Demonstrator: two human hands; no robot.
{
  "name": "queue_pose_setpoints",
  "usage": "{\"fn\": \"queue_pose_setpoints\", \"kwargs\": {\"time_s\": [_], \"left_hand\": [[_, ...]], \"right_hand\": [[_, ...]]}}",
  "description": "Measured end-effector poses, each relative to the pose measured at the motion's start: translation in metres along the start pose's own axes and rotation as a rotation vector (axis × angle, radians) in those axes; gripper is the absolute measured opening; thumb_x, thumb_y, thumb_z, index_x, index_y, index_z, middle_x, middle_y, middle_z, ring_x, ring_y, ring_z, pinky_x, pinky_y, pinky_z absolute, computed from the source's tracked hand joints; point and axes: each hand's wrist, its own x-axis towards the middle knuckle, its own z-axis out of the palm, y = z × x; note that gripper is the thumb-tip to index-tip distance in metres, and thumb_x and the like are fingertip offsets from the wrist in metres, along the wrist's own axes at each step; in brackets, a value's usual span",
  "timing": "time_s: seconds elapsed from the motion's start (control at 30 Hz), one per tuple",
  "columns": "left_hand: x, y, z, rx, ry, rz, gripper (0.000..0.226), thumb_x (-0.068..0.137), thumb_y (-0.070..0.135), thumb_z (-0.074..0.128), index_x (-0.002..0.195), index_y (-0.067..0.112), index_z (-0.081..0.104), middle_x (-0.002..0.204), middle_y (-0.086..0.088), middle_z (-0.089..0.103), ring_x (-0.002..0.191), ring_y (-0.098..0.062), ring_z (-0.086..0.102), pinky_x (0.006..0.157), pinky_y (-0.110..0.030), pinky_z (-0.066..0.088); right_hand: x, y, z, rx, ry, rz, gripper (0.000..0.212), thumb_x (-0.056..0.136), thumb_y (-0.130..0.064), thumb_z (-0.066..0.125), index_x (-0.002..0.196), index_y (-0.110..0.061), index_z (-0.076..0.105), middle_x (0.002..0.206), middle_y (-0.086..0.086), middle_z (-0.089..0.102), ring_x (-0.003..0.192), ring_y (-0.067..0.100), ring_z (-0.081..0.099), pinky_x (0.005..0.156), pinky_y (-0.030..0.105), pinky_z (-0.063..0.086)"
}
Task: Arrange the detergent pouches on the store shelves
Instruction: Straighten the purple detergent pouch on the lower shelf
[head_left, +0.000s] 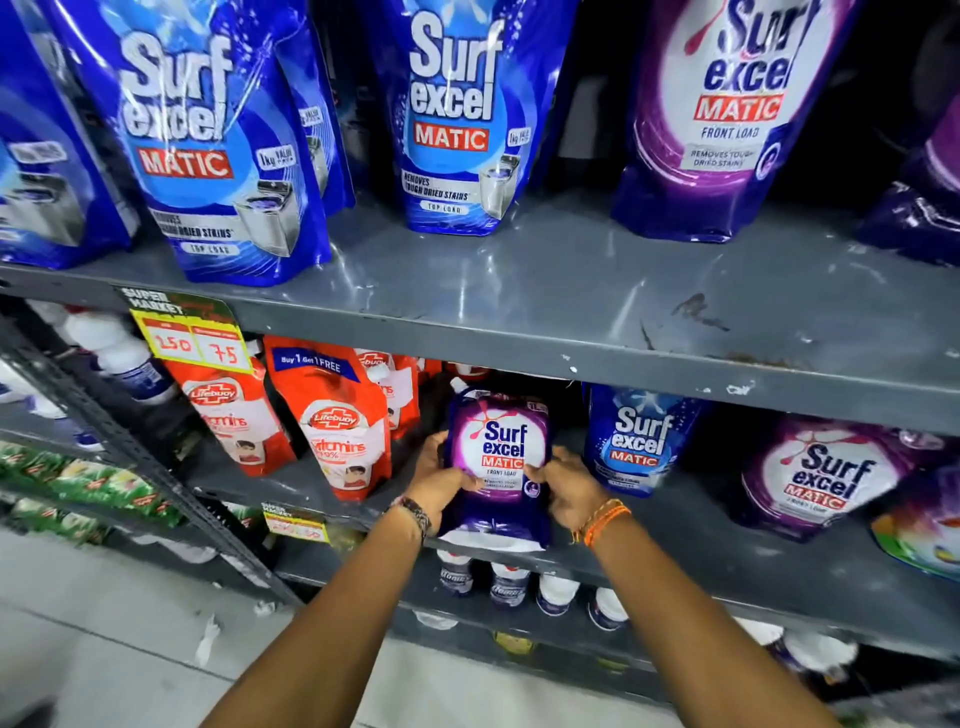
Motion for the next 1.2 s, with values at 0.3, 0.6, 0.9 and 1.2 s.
{"fn": "queue_pose_setpoints", "kwargs": {"time_s": [0.3, 0.6, 0.9, 1.2], "left_hand": [[-0.017, 0.013, -0.004, 0.035, -0.060, 0.243, 0.085, 0.073, -0.019, 0.069, 0.134, 0.029, 0.036, 0.128, -0.007, 0.062, 0.120, -0.022, 0.059, 0.101, -0.046, 0.051], [-0.011, 0.046, -0.001, 0.292, 0.086, 0.409, 0.101, 0.075, -0.020, 0.059, 0.151, 0.024, 0.009, 0.138, -0.007, 0.051, 0.123, -0.016, 0.050, 0.104, -0.039, 0.046], [-0.005, 0.028, -0.007, 0.424, 0.170, 0.449, 0.097, 0.074, -0.020, 0.061, 0.151, 0.012, 0.011, 0.140, -0.016, 0.051, 0.128, -0.029, 0.053, 0.096, -0.026, 0.040], [-0.005, 0.011, -0.011, 0.321, 0.120, 0.427, 0.106, 0.071, -0.021, 0.065, 0.148, 0.027, 0.011, 0.146, -0.010, 0.042, 0.135, -0.022, 0.046, 0.110, -0.042, 0.043]], "right_hand": [[-0.063, -0.043, 0.022, -0.024, 0.017, -0.276, 0.051, 0.084, 0.018, 0.062, 0.124, -0.008, 0.046, 0.119, 0.021, 0.067, 0.109, 0.031, 0.065, 0.100, 0.052, 0.053], [-0.039, -0.055, 0.037, -0.227, 0.099, -0.604, 0.078, 0.078, 0.014, 0.070, 0.141, -0.022, 0.041, 0.142, 0.006, 0.058, 0.132, 0.022, 0.055, 0.108, 0.049, 0.049], [-0.025, -0.036, 0.040, -0.360, 0.157, -0.590, 0.062, 0.081, 0.018, 0.059, 0.132, -0.013, 0.042, 0.131, 0.009, 0.064, 0.122, 0.018, 0.059, 0.109, 0.051, 0.047], [-0.049, -0.032, 0.017, -0.497, 0.094, -0.572, 0.065, 0.082, 0.013, 0.066, 0.139, -0.005, 0.040, 0.137, 0.007, 0.057, 0.125, 0.014, 0.053, 0.111, 0.034, 0.045]]}}
